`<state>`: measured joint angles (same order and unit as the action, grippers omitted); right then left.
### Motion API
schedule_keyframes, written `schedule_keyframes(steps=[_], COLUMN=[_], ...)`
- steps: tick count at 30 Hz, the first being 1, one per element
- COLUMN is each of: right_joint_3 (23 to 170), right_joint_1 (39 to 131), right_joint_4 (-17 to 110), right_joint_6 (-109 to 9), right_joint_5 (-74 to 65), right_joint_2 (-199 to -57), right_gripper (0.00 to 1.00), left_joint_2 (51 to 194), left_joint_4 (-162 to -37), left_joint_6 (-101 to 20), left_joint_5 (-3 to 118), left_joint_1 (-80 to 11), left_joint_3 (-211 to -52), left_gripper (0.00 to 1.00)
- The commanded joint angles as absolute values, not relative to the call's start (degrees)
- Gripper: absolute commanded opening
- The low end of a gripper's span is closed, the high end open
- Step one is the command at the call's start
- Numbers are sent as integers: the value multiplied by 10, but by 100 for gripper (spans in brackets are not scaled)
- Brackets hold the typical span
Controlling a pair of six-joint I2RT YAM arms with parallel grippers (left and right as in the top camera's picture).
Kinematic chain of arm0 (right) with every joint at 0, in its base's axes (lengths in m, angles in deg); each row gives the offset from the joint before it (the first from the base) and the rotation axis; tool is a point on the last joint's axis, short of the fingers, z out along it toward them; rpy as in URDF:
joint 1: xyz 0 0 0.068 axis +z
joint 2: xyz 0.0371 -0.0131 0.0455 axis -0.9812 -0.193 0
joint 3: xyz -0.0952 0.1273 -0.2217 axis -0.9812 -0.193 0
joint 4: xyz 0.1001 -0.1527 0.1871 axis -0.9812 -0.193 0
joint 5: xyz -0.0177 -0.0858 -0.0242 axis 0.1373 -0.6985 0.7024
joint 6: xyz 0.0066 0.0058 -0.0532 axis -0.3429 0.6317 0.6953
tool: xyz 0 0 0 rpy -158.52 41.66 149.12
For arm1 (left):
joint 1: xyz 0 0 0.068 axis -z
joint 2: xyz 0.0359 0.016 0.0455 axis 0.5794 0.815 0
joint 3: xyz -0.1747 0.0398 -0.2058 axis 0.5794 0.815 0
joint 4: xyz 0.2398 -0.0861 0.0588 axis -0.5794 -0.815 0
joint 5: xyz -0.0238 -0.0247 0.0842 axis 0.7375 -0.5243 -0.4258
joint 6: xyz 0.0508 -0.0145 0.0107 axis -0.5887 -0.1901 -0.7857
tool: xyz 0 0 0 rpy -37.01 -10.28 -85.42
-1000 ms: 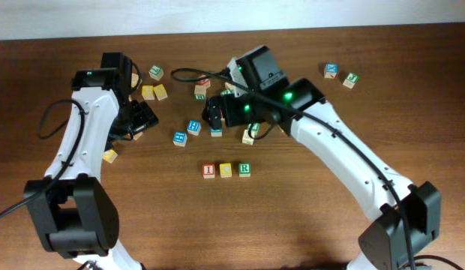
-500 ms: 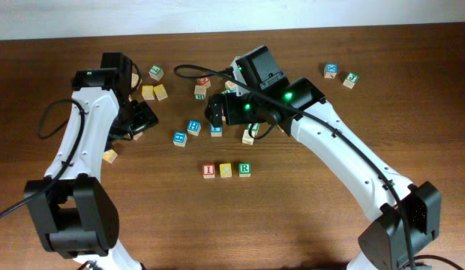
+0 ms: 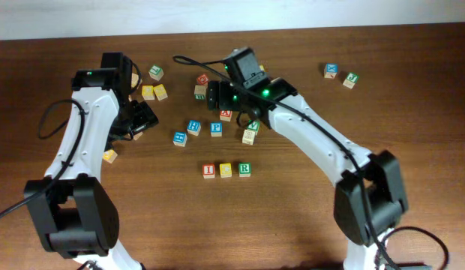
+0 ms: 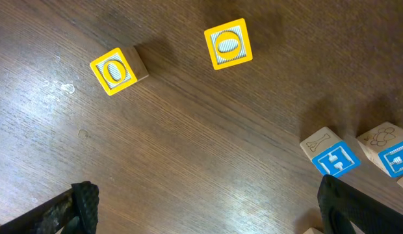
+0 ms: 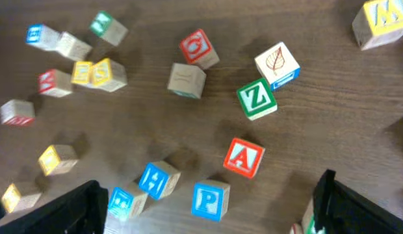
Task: Spell out ICRA
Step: 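Swing the right gripper over the cluster toward the red A block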
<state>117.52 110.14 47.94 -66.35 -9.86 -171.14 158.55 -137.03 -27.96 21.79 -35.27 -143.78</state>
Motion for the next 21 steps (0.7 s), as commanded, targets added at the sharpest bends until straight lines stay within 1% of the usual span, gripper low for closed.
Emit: schedule_keyframes(steps=[1, 8, 19, 21], right_joint_3=[1182, 1182, 1182, 1182], right_joint_1=[1100, 1100, 1113, 1118], right_joint_4=[489, 482, 484, 485], right_joint_6=[-683, -712, -711, -712], right_joint_5=[-130, -151, -147, -168], right_joint_2=[-1742, -1765, -1765, -1765], right_gripper=[93, 91, 91, 91], left_joint_2=[1581, 1581, 1581, 1581], left_joint_4=[-1371, -1371, -1371, -1371], left_joint_6=[-287, -287, -287, -286], left_joint_5=[214, 214, 214, 214], left_joint_1=[-354, -354, -354, -354], left_joint_3=[-1436, -1436, -1436, -1436], left_gripper=[99, 99, 99, 99])
